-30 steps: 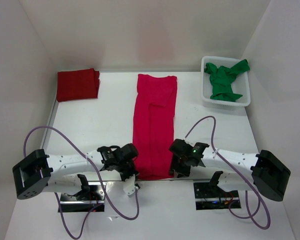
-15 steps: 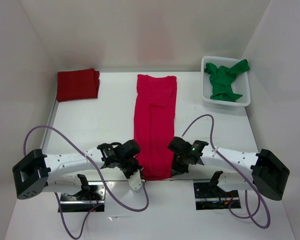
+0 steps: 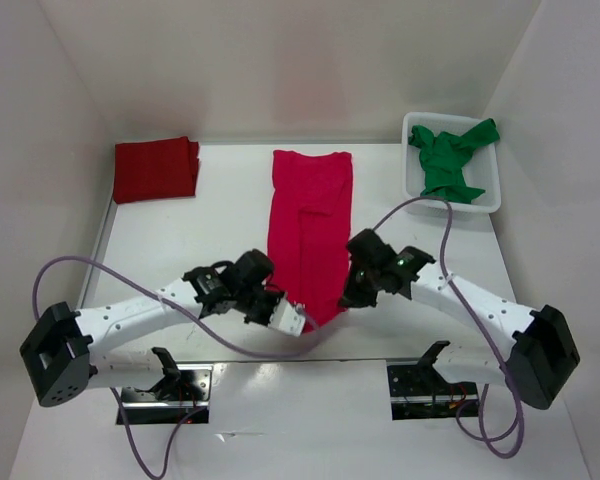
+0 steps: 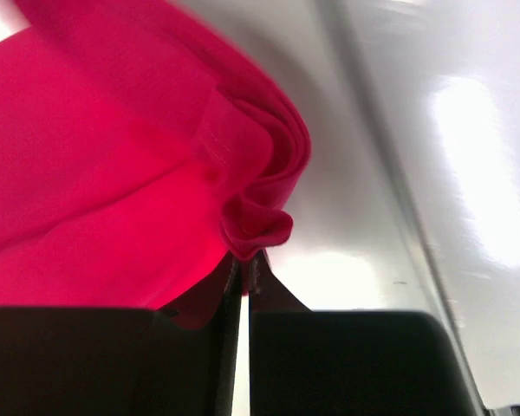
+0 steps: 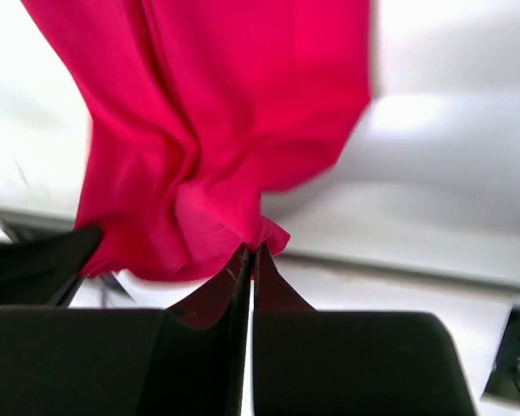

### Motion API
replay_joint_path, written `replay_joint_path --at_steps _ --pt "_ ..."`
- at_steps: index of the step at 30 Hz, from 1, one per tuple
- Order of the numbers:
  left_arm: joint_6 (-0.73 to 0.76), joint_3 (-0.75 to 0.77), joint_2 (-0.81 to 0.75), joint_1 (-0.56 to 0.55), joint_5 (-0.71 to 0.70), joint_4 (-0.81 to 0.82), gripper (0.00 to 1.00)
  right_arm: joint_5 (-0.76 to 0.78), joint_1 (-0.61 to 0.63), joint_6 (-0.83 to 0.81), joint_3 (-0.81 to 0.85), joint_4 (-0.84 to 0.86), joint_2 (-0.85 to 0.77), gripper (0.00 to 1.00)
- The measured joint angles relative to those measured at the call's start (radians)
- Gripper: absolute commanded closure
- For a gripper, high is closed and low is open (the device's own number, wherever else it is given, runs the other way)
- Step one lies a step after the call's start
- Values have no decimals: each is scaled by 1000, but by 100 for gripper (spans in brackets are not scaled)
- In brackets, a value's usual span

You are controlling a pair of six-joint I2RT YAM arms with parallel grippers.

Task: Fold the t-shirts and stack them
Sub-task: Grab the bottom of the folded rectangular tshirt with both arms, then fold the folded rectangular tshirt in 1/3 of the way

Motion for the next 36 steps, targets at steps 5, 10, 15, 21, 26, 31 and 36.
replay_joint_path --at_steps 5,10,15,21,26,31,36 --pt "-132 146 8 165 9 45 97 1 -209 -158 126 -9 96 100" --pt "-208 240 65 268 13 107 97 -8 -324 -301 309 -1 300 100" --pt "-229 296 195 345 0 149 97 -26 -384 -385 434 21 463 100" --pt "-229 314 304 364 -30 201 97 -53 -446 -435 540 28 563 100" --pt "-228 340 359 394 -45 256 97 -67 -467 -470 656 37 658 100" --pt "-230 364 422 439 -68 325 94 -78 -470 -489 678 36 711 100" --pt "-230 365 455 443 -77 373 93 -85 -486 -494 678 37 744 100"
